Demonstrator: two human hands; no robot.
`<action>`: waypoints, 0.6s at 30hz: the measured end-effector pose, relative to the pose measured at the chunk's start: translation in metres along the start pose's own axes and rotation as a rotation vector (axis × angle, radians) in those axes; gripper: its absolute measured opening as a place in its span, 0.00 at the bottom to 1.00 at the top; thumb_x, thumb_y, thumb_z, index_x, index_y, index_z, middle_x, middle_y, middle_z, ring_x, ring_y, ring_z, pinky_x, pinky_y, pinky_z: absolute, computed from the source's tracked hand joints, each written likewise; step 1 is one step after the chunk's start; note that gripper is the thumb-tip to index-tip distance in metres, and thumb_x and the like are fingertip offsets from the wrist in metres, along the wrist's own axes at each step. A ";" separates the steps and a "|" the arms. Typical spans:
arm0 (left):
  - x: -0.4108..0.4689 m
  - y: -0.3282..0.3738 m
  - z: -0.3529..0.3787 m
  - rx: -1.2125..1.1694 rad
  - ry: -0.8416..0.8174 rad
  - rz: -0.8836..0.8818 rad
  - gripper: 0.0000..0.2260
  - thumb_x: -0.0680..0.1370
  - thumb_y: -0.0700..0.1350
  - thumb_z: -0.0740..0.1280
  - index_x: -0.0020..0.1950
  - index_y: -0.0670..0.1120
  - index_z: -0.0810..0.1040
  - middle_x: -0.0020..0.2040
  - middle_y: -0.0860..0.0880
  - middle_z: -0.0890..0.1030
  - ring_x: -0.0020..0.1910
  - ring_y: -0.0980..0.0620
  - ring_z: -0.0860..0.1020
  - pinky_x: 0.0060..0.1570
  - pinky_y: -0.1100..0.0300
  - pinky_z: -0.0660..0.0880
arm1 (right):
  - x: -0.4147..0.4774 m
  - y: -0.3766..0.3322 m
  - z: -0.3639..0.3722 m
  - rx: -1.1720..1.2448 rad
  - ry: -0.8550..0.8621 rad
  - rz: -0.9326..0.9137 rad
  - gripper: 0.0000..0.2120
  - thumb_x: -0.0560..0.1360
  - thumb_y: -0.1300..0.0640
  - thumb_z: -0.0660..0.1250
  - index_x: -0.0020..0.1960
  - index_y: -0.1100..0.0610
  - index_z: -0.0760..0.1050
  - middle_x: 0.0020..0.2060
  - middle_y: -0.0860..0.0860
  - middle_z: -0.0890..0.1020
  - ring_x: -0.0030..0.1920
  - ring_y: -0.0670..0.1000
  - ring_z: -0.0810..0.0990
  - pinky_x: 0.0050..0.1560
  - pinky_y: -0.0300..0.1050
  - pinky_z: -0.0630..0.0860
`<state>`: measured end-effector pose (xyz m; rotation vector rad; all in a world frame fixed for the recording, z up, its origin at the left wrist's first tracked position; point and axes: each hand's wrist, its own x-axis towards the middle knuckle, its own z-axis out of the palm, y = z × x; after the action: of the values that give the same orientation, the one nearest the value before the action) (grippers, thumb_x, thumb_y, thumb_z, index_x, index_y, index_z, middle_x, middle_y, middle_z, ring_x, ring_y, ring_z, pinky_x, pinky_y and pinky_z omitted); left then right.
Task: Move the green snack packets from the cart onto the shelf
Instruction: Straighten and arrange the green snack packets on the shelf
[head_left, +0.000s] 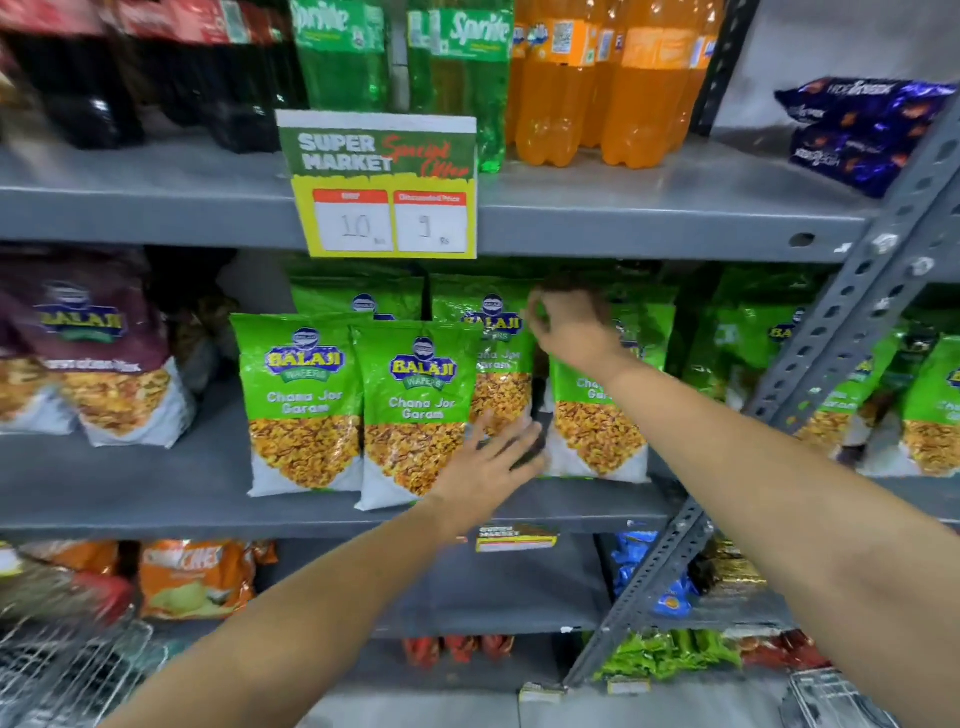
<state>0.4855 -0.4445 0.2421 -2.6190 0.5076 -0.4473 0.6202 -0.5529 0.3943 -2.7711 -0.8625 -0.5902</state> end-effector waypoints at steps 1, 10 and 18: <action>-0.010 -0.011 -0.002 -0.026 -0.008 -0.064 0.37 0.64 0.55 0.76 0.70 0.52 0.66 0.74 0.46 0.68 0.73 0.44 0.65 0.70 0.35 0.60 | 0.002 -0.014 0.004 0.043 0.008 -0.044 0.14 0.77 0.46 0.60 0.53 0.54 0.78 0.47 0.56 0.84 0.49 0.58 0.82 0.46 0.47 0.75; -0.092 -0.056 -0.017 -0.205 0.034 -0.664 0.47 0.59 0.73 0.68 0.70 0.46 0.67 0.64 0.42 0.76 0.56 0.40 0.78 0.53 0.46 0.76 | 0.029 -0.073 0.041 0.406 -0.320 0.062 0.12 0.74 0.49 0.67 0.55 0.51 0.77 0.58 0.54 0.81 0.60 0.57 0.78 0.62 0.55 0.74; -0.091 -0.045 -0.023 -0.687 -0.020 -0.933 0.55 0.62 0.59 0.77 0.77 0.48 0.43 0.73 0.44 0.61 0.68 0.41 0.69 0.54 0.47 0.76 | 0.031 -0.054 0.027 0.464 -0.318 0.077 0.09 0.76 0.57 0.66 0.53 0.59 0.80 0.54 0.54 0.83 0.57 0.55 0.79 0.55 0.42 0.72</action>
<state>0.4087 -0.3768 0.2623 -3.3996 -0.7679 -0.5841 0.6213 -0.4859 0.3857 -2.4793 -0.8184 0.0686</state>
